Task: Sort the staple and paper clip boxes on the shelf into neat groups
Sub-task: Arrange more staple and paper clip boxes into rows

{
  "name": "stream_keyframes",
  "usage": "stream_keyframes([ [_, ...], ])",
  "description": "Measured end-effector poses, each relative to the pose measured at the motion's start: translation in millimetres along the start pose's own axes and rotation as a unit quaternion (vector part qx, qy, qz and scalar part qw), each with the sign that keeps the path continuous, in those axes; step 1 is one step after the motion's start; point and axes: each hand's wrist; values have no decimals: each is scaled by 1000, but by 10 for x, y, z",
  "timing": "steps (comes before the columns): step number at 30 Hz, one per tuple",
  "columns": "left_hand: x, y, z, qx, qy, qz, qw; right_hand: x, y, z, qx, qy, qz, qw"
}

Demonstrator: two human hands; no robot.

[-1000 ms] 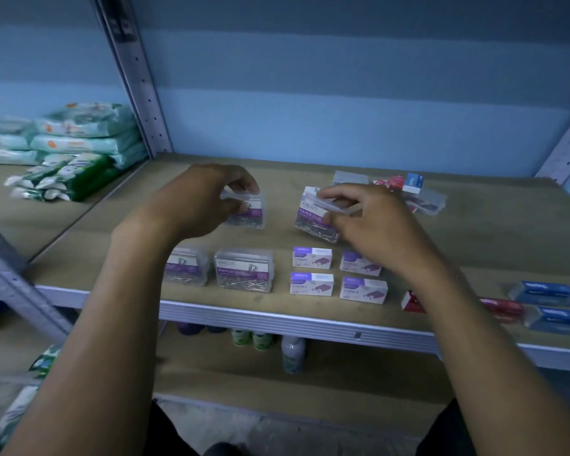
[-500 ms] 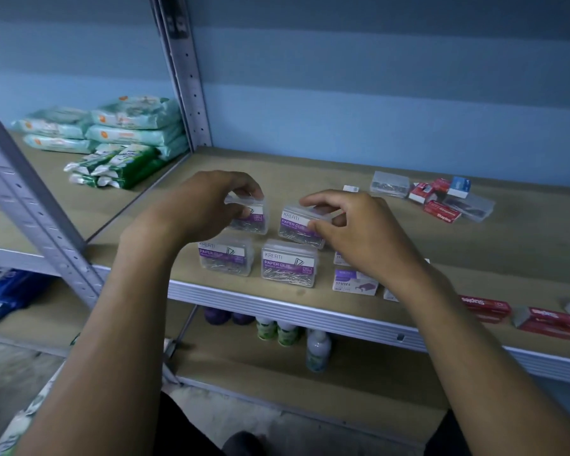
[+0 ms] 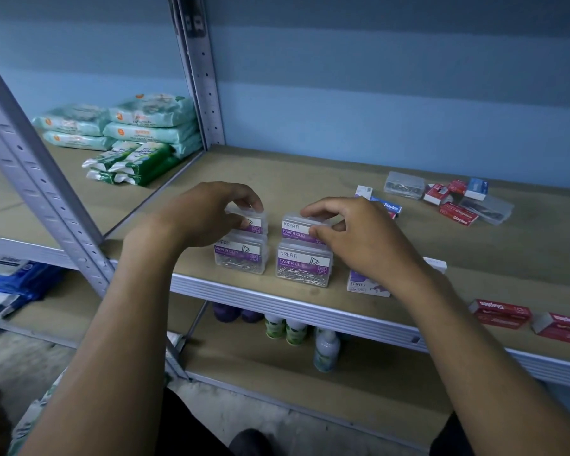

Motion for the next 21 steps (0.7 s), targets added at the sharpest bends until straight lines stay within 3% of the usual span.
stream_keyframes([
  [8,-72,23,-61,-8,-34,-26,999,-26,-50,-119,-28,28,14,999],
  [17,-704,241,17,-59,-28,36,997,-324,-180,-486,-70,1,43,997],
  [21,-1004,411,162,-45,-46,47,997,-612,-265,-726,-103,-24,66,992],
])
Point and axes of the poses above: each hand's wrist, its own y-axis towards the middle knuckle, its own z-axis out of the palm, x = y × z, and after that the axes turned 2 degrees about z, right-handed
